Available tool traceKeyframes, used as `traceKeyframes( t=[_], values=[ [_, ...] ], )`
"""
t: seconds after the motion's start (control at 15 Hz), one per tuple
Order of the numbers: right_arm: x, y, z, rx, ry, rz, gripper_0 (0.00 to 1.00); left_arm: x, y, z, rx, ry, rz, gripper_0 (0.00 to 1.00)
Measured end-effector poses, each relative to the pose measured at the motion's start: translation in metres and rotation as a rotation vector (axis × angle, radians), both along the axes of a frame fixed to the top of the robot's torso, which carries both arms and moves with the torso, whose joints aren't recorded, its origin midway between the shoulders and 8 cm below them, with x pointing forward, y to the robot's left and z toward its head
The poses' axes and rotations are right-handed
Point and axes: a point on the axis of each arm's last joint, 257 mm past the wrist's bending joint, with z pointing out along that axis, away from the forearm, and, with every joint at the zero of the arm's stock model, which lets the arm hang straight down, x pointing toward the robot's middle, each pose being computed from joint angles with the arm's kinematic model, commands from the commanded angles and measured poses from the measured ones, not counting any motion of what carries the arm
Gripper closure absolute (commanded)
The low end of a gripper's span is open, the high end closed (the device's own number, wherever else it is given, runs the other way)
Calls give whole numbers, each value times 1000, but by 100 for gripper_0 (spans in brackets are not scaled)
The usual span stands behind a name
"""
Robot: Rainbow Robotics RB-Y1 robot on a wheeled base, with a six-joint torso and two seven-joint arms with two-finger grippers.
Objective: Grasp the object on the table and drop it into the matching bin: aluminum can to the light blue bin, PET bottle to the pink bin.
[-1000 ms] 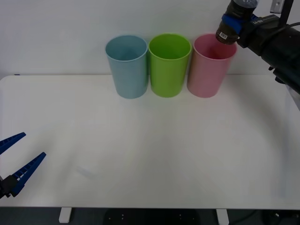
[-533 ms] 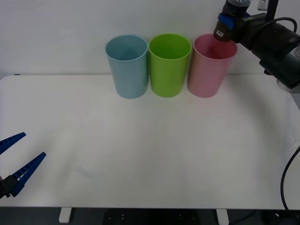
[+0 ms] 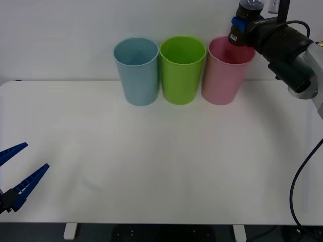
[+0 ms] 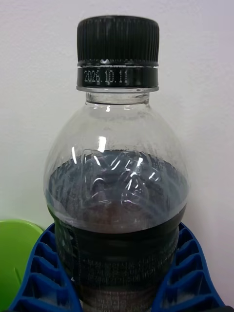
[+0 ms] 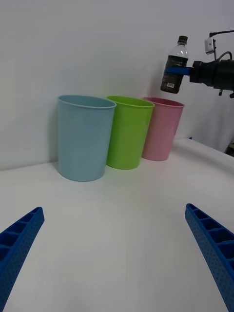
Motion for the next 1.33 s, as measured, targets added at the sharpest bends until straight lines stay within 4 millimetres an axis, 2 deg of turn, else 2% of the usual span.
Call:
traceKeyframes(
  t=[0.07, 0.13, 0.47, 0.73, 0.93, 1.33],
  values=[
    [0, 0, 1, -5, -4, 0, 5, 0, 0, 0, 0, 0, 0, 0],
    [0, 1, 3, -12, -8, -1, 0, 0, 0, 0, 0, 0, 0, 0],
    [0, 1, 5, -35, -19, -2, 0, 0, 0, 0, 0, 0, 0, 0],
    [-6, 11, 8, -13, -27, 36, 0, 0, 0, 0, 0, 0, 0, 0],
    [-20, 16, 13, 0, -55, 66, 0, 0, 0, 0, 0, 0, 0, 0],
    [-61, 25, 3, -11, -89, 137, 0, 0, 0, 0, 0, 0, 0, 0]
  ],
)
